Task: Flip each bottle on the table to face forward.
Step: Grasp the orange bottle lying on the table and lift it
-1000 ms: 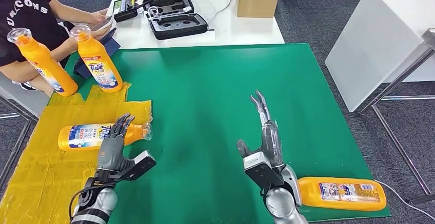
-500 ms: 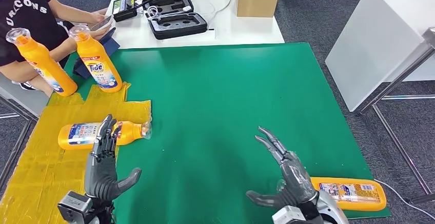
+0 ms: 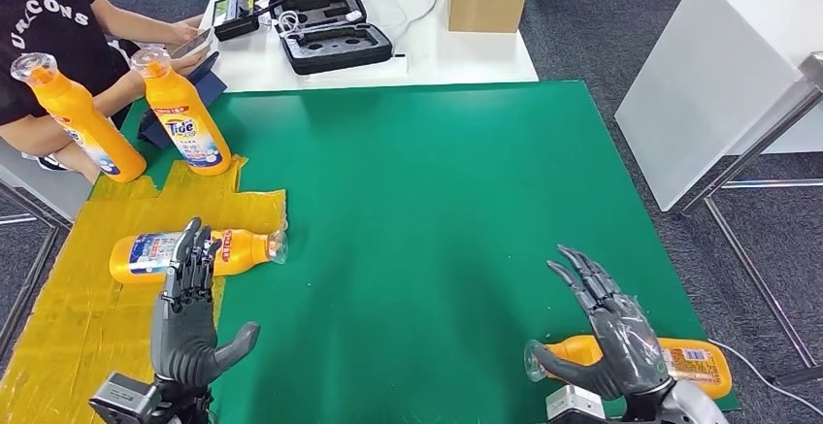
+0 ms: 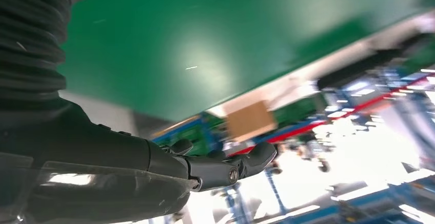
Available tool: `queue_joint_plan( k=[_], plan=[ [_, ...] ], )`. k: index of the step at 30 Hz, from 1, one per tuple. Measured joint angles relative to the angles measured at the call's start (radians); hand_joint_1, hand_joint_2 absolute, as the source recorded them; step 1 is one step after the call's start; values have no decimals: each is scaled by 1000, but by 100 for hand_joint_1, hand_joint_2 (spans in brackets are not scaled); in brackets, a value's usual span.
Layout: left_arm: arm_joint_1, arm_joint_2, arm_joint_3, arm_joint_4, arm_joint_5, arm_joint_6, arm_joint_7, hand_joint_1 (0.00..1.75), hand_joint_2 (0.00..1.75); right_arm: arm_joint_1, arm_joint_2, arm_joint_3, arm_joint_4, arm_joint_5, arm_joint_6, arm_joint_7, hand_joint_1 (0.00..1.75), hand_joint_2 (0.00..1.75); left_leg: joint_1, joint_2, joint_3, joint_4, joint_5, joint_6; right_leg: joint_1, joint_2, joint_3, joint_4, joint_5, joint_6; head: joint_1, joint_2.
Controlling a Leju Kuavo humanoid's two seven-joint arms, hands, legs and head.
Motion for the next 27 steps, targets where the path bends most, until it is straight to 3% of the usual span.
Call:
queue_joint_plan(
  k=[6, 12, 27],
  plan=[
    [1, -4, -9, -8, 2, -14, 0, 0, 175, 14, -6, -182, 30, 75, 82, 7, 0, 175, 0, 0, 1, 0, 0, 0, 0, 0, 0, 0, 0, 0, 0, 0],
    [-7, -4, -31, -10, 9, -16, 0, 0, 175, 43, -16, -298, 73, 160, 157, -45, 0, 175, 0, 0, 1, 0, 0, 0, 0, 0, 0, 0, 0, 0, 0, 0],
    [-14, -3, -43, -10, 13, -16, 0, 0, 175, 106, -43, -381, 97, 197, 277, -70, 0, 175, 0, 1, 1, 0, 0, 0, 0, 0, 0, 0, 0, 0, 0, 0]
  ],
)
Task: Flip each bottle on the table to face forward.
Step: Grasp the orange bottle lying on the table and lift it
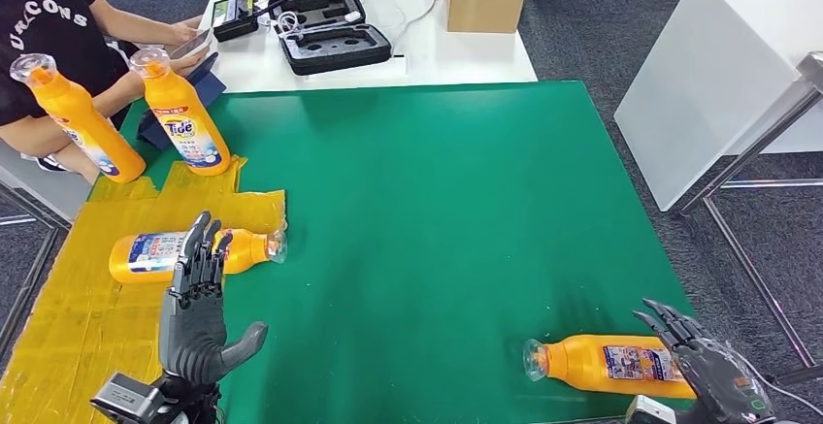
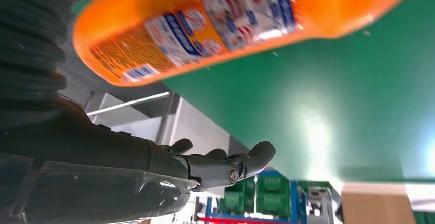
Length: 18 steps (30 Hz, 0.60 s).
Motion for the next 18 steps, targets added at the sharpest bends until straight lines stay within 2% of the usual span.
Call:
queue_joint_plan(
  k=[9, 18],
  plan=[
    [0, 0, 0, 0, 0, 0, 0, 0, 175, 18, -19, -11, 0, 5, 12, 23, 0, 175, 0, 0, 0, 0, 0, 0, 0, 0, 0, 0, 0, 0, 0, 0],
    [2, 0, 0, 0, 1, 0, 0, 0, 175, -5, -42, 1, 56, 120, -40, 125, 0, 175, 0, 0, 0, 0, 0, 0, 0, 0, 0, 0, 0, 0, 0, 0]
  ],
)
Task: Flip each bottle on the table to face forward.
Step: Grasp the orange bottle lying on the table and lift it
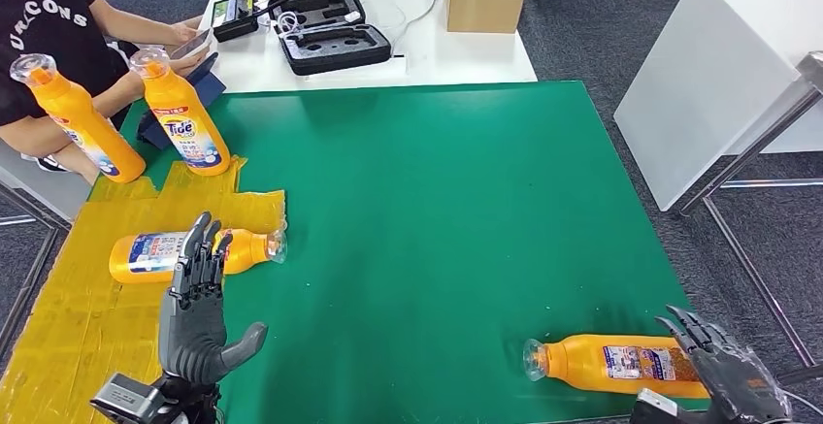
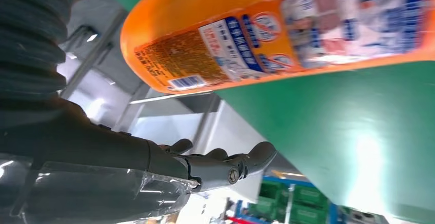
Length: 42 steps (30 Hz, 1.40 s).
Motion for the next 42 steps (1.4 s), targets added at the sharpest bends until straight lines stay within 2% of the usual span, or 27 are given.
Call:
queue_joint_plan(
  k=[9, 10, 11, 13, 14, 15, 17, 23, 29, 35, 39, 42],
  plan=[
    [0, 0, 0, 0, 0, 0, 0, 0, 175, -39, -20, 42, 91, 30, -22, 35, 2, 175, 0, 0, 0, 0, 0, 0, 0, 0, 0, 0, 0, 0, 0, 0],
    [0, 0, 0, 0, 0, 0, 0, 0, 175, -41, -22, 46, 99, 31, -22, 39, 12, 175, 0, 0, 0, 0, 0, 0, 0, 0, 0, 0, 0, 0, 0, 0],
    [0, 0, 0, 0, 0, 0, 1, 0, 175, -45, -24, 51, 107, 33, -23, 44, 35, 175, 0, 0, 0, 0, 0, 0, 0, 0, 0, 0, 0, 0, 0, 0],
    [0, 0, 0, 0, -2, -1, 1, 0, 175, -53, -29, 65, 127, 40, -28, 57, 93, 175, 0, 0, 0, 0, 0, 0, 0, 0, 0, 0, 0, 0, 0, 0],
    [0, 0, 0, 0, -2, -2, 1, 0, 175, -58, -31, 73, 138, 43, -33, 63, 115, 175, 0, 0, 0, 0, 0, 0, 0, 0, 0, 0, 0, 0, 0, 0],
    [0, 0, 0, 0, -2, -3, 1, 0, 175, -63, -34, 84, 149, 45, -40, 68, 127, 175, 0, 0, 0, 0, 0, 0, 0, 0, 0, 0, 0, 0, 0, 0],
    [-1, 0, -1, 0, -2, -4, 1, 0, 175, -76, -39, 106, 173, 46, -58, 79, 138, 175, 0, 0, 0, 0, 0, 0, 0, 0, 0, 0, 0, 0, 0, 0],
    [-3, 0, -8, 0, -3, -6, 2, 0, 175, -124, -60, 166, 233, 37, -90, 102, 151, 175, 0, 1, 2, 0, 0, 0, 0, 1, 1, 0, 0, 0, 0, 0],
    [-4, 0, -13, 0, -5, -6, 3, 0, 175, -152, -74, 207, 265, 17, -124, 117, 174, 175, 0, 2, 4, 0, 0, 0, 0, 1, 3, 0, 0, 0, 0, 0],
    [-5, 0, -14, 0, -6, -7, 3, 0, 175, -173, -75, 241, 282, -8, -163, 108, 175, 175, 0, 3, 5, 0, 0, 0, 1, 2, 4, 0, 0, 0, 0, 0],
    [-5, 0, -14, 0, -11, -7, 5, 0, 175, -190, -57, 252, 287, -56, -227, 45, 175, 175, 0, 3, 5, 0, 0, 0, 1, 2, 5, 0, 0, 0, 0, 0],
    [-6, 0, -21, 0, -27, -7, 18, 0, 175, -232, 7, 264, 288, -190, -281, -58, 175, 175, 1, 4, 5, 0, 0, 0, 1, 4, 5, 0, 0, 0, 0, 0]
  ],
)
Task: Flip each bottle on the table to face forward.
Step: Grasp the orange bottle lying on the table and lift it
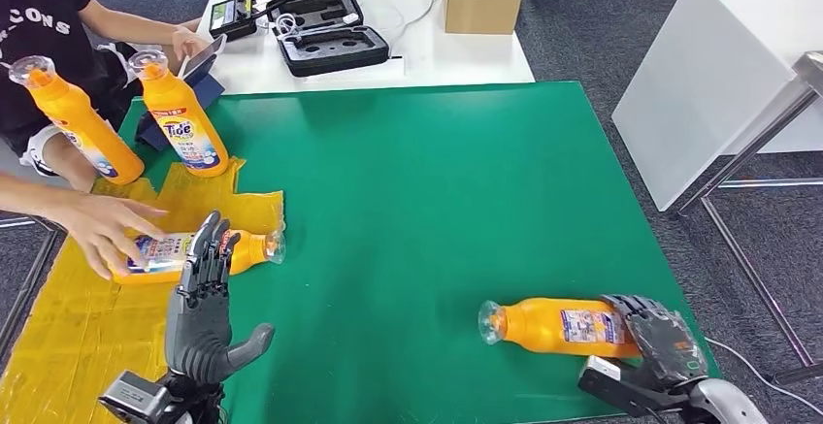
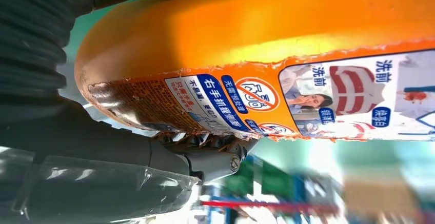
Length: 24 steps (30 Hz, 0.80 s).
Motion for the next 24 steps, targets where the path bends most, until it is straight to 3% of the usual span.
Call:
queue_joint_plan(
  k=[4, 9, 24],
  plan=[
    [-4, 0, -29, 5, -25, 8, 17, 0, 175, -92, 114, 16, 0, -209, -12, -52, 175, 175, 1, 0, 0, 0, 0, 0, 0, 1, 0, 0, 0, 0, 0, 0],
    [-14, 0, -70, 22, -38, 14, 26, 0, 175, -192, 231, 39, 14, -327, -1, -53, 175, 175, 0, -1, 0, 0, 1, 0, 0, 1, 0, 0, 0, 0, 0, 0],
    [-67, 0, -132, 93, -46, 8, 50, 0, 175, -325, 432, 102, 168, -504, 116, -43, 175, 175, 1, -1, -2, 0, 1, -1, 0, 1, -1, 1, 0, 0, 0, 0]
  ],
)
